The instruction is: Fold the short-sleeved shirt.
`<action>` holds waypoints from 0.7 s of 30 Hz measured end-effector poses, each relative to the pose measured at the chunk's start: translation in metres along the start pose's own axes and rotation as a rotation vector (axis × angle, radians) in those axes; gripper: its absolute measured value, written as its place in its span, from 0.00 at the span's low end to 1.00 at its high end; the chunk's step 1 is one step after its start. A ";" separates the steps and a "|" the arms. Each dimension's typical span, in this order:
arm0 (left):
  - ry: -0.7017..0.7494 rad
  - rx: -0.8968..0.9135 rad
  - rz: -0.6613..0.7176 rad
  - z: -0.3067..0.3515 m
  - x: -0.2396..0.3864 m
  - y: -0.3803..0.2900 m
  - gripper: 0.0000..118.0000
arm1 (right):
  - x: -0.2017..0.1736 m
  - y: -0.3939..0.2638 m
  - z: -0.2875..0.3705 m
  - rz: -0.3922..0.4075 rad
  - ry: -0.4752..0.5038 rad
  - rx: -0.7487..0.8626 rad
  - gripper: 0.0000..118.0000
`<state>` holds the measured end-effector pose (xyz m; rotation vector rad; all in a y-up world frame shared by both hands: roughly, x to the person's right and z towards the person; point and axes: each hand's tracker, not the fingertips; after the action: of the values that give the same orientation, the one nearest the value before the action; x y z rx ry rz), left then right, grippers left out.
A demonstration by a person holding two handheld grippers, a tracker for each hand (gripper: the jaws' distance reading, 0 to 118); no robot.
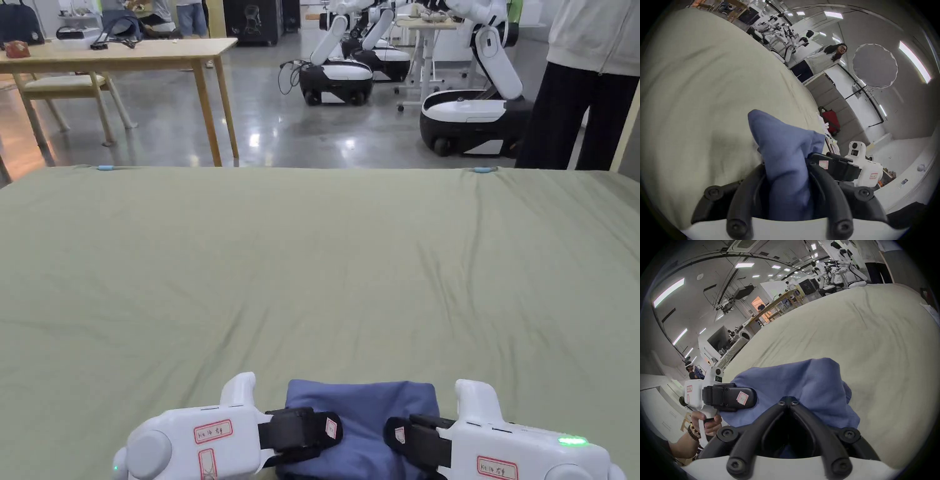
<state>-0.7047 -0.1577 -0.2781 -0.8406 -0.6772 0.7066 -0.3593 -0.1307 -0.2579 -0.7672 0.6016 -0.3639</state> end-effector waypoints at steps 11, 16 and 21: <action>0.107 0.053 -0.117 0.205 -0.071 0.068 0.20 | -0.081 0.007 0.011 0.058 0.115 0.056 0.01; 0.260 0.078 -0.117 0.324 -0.150 0.112 0.20 | -0.087 0.008 0.016 0.029 0.149 0.046 0.01; 0.403 0.069 -0.058 0.374 -0.190 0.127 0.20 | -0.084 0.004 0.017 0.024 0.083 0.036 0.01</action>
<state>-1.1365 -0.0881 -0.2461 -0.8635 -0.3122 0.4849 -0.4133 -0.0756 -0.2203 -0.7126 0.6796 -0.3847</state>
